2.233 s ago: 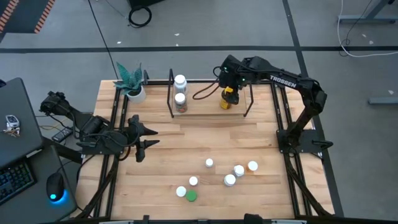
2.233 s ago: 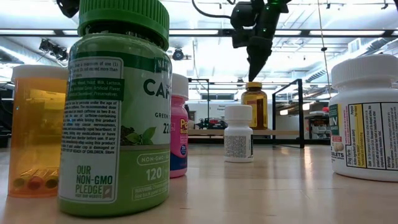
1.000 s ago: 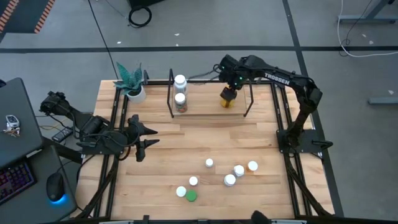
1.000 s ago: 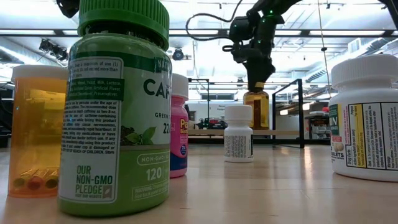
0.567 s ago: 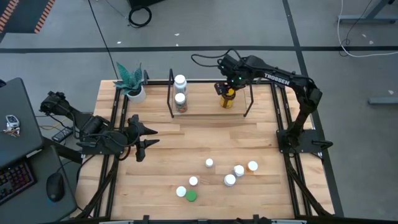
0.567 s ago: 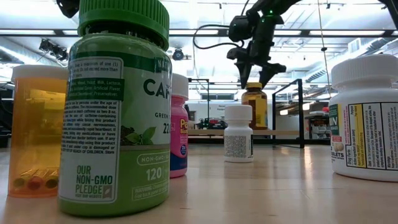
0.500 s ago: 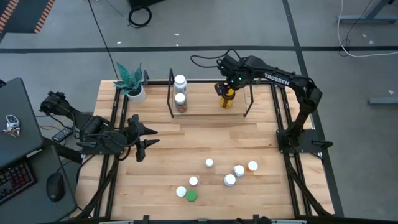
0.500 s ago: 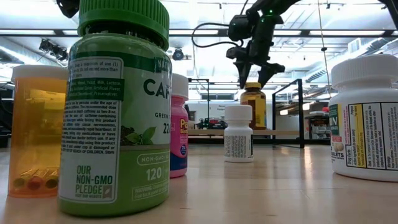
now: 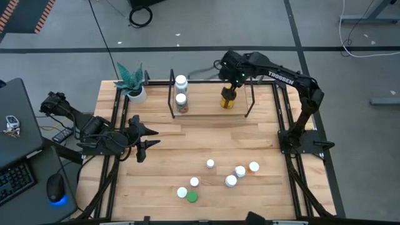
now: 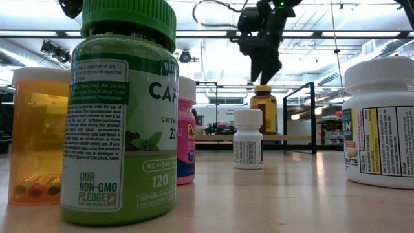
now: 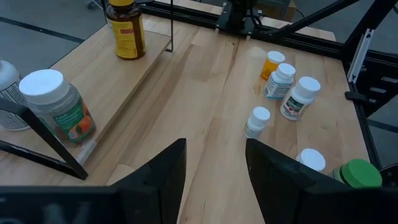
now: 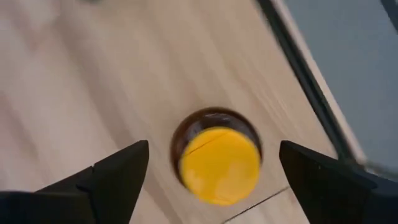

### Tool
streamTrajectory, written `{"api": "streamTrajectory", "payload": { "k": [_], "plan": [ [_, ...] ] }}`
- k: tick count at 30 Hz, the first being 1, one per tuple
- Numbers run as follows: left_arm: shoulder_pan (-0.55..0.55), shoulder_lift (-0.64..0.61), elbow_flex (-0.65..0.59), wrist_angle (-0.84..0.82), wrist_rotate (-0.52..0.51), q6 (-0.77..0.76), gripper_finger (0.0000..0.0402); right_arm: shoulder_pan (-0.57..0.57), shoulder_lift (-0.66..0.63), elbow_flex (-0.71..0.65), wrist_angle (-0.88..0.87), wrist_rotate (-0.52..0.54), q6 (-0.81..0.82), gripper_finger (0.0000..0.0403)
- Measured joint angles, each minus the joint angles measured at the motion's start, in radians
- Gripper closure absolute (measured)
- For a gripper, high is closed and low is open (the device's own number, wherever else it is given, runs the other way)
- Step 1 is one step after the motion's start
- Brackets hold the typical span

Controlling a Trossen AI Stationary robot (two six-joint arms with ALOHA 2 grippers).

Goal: Pick and place medicine bottles onto shelf by color
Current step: Put the yellow pill bottle on the shelf

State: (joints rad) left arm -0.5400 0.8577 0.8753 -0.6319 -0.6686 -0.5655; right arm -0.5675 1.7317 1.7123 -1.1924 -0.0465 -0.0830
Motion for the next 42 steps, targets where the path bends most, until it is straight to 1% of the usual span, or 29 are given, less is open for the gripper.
{"api": "streamTrajectory", "payload": {
  "k": [4, 8, 11, 14, 20, 27, 32, 38, 42],
  "plan": [
    [0.000, 0.000, 0.000, 0.000, 0.000, -0.001, 0.0228, 0.016, 0.000, 0.000, -0.026, 0.000, -0.287, 0.0035],
    [0.000, 0.000, 0.000, 0.000, 0.000, -0.018, 0.0228, 0.023, 0.000, 0.000, -0.027, 0.002, -0.522, 0.0050],
    [0.000, 0.000, 0.000, 0.000, 0.000, -0.027, 0.0228, 0.023, 0.000, 0.000, -0.027, 0.003, -0.643, 0.0061],
    [0.000, 0.000, 0.000, 0.000, 0.000, -0.031, 0.0228, 0.023, 0.000, 0.000, -0.026, 0.004, -0.699, 0.0072],
    [0.000, 0.000, 0.000, 0.000, -0.002, -0.029, 0.0228, 0.004, 0.002, -0.022, -0.009, -0.004, -0.697, 0.0086],
    [0.000, 0.000, 0.000, -0.001, -0.005, -0.029, 0.0228, -0.005, 0.003, -0.094, 0.006, 0.003, -0.697, 0.0087],
    [0.000, 0.000, 0.000, -0.001, -0.005, -0.031, 0.0228, -0.005, 0.003, -0.113, 0.043, 0.017, -0.674, 0.0095],
    [0.000, 0.000, 0.000, -0.001, -0.005, -0.033, 0.0228, -0.005, 0.000, -0.113, 0.052, 0.016, -0.504, 0.0131],
    [0.000, 0.000, 0.000, 0.000, -0.005, -0.033, 0.0228, -0.005, -0.001, -0.113, 0.051, 0.017, -0.313, 0.0164]
  ]
}}
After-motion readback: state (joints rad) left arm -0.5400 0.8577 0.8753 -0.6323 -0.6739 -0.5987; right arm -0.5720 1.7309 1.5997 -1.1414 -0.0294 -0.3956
